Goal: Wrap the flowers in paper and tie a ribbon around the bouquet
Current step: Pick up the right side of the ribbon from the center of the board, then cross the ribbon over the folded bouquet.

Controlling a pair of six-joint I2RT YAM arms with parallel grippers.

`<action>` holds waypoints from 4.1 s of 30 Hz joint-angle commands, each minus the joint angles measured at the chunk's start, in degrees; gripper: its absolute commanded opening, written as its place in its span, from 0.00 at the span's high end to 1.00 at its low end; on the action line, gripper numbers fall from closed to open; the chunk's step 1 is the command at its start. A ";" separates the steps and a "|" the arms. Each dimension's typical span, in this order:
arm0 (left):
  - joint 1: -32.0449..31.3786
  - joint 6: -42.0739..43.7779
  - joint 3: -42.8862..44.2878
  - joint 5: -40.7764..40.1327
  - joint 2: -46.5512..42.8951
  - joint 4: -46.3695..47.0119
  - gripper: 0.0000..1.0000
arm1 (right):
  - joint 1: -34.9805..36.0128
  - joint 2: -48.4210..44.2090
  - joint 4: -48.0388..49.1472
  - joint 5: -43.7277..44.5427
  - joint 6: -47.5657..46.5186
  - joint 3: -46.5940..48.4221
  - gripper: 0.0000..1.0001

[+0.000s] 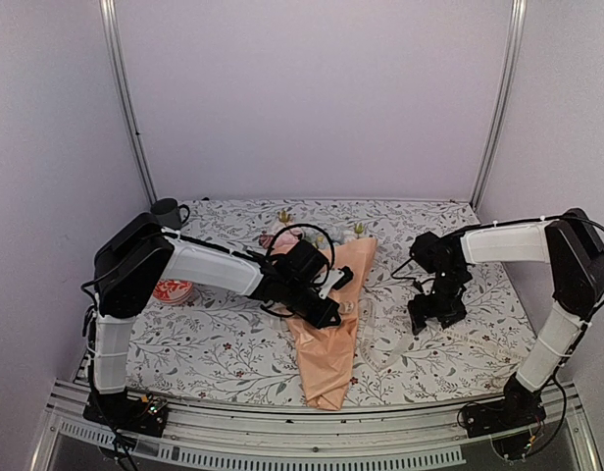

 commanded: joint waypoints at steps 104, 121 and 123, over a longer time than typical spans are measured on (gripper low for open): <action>1.29 14.81 -6.75 5.26 -29.67 6.30 1.00 | 13.47 11.30 80.25 -45.62 25.17 -12.06 1.00; -8.14 26.34 -7.57 13.92 -20.08 -0.25 1.00 | 6.89 9.49 56.90 -41.72 16.73 7.84 1.00; -8.20 25.97 -6.08 11.96 -16.80 -0.63 1.00 | 6.40 9.93 54.31 -40.94 16.10 10.71 1.00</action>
